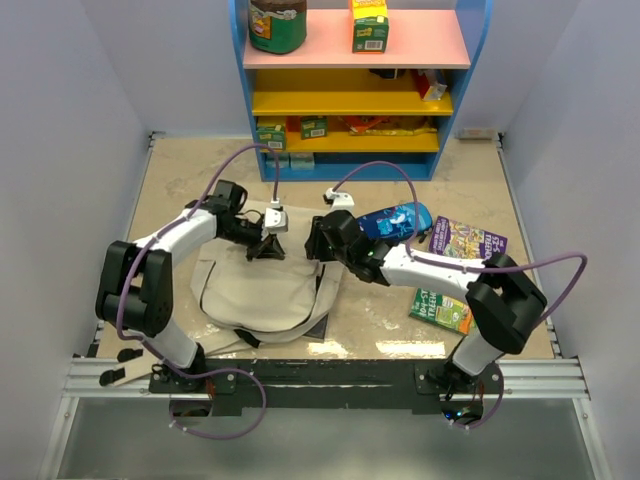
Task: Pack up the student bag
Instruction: Zip the student bag at the center of the board, then unzip the student bag at the center of the board.
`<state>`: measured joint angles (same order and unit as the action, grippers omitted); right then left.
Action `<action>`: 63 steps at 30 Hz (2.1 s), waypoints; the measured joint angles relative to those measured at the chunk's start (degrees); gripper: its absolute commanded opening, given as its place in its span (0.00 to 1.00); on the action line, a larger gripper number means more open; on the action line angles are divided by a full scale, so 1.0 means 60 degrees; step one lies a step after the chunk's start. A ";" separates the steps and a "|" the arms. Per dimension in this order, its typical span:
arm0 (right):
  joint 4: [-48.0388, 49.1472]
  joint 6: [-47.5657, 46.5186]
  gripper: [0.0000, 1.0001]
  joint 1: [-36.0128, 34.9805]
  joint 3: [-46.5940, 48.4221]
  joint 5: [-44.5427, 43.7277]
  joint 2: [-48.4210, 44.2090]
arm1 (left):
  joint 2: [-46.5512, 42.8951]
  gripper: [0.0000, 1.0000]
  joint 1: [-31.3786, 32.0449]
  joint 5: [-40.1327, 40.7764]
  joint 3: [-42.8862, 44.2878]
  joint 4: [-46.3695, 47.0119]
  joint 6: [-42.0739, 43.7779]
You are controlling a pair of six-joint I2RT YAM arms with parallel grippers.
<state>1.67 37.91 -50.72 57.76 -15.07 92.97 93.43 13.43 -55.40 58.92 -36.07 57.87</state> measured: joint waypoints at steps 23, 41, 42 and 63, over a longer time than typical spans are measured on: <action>0.1217 0.0412 0.47 0.0011 -0.2299 -0.0219 -0.2025 | -0.1184 0.00 -0.1395 -0.0011 0.1166 0.0076 -0.2353; 0.2510 0.1045 0.00 -0.1264 -0.3632 0.0368 -0.0907 | -0.1705 0.00 -0.1337 0.0044 0.0820 0.0656 -0.3727; 0.2503 0.1096 0.00 -0.1300 -0.3646 0.0350 -0.0674 | -0.1719 0.00 -0.1337 0.0062 0.0820 0.0696 -0.3781; 0.1472 0.0852 0.59 -0.1202 -0.4102 -0.1253 -0.4860 | -0.2361 0.00 -0.1217 0.0171 -0.0506 0.1009 -0.3614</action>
<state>10.50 43.03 -57.93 33.15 -22.59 63.81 79.26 6.13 -54.37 55.88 -30.02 36.18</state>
